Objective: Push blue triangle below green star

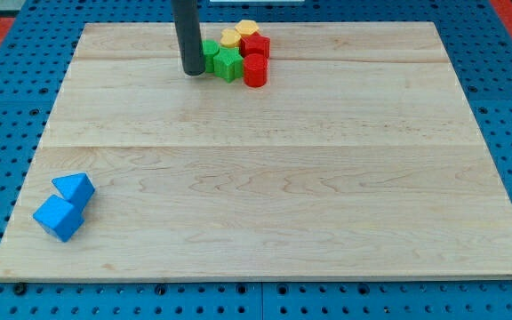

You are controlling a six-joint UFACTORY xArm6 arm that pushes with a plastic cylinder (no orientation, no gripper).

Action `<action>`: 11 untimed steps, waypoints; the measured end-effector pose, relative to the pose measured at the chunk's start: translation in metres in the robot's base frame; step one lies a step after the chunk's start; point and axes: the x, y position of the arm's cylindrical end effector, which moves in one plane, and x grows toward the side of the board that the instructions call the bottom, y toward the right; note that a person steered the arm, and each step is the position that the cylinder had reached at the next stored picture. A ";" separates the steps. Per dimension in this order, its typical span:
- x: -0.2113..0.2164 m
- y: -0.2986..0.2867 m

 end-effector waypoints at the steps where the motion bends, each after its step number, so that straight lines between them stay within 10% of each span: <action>1: 0.068 -0.052; 3: 0.282 -0.058; 4: 0.301 -0.118; 9: 0.081 -0.077; 11: 0.056 0.025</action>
